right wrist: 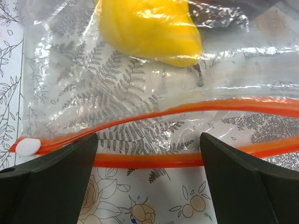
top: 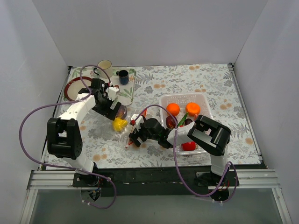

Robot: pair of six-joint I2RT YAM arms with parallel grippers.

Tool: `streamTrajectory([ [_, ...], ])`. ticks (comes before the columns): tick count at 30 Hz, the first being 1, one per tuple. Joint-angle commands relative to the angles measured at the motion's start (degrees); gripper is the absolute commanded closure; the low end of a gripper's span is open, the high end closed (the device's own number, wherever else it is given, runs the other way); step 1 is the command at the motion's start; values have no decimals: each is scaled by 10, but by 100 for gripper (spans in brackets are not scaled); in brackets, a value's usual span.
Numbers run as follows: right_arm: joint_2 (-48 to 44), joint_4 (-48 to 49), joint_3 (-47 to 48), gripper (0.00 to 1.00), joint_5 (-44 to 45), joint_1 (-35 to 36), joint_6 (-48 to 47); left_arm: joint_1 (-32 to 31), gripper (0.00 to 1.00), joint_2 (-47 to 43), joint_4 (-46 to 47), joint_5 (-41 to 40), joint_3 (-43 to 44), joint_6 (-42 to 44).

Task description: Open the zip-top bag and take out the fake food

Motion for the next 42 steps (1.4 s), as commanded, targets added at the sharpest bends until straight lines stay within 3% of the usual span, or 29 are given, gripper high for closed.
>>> streamTrajectory([
  [1,-15,9,5,1,-23,0,7,-1,2,19,84,-30,-7,-19],
  [12,-14,-6,12,1,-37,0,-5,-9,2,49,99,-11,-29,-18],
  [23,-50,-40,25,2,36,-33,-133,-9,2,54,134,-28,-99,11],
  [30,-50,-25,25,2,0,-83,-131,-9,2,38,139,-23,-121,46],
  [42,-13,-36,73,1,-48,-57,-140,-9,2,41,126,-21,-104,43],
])
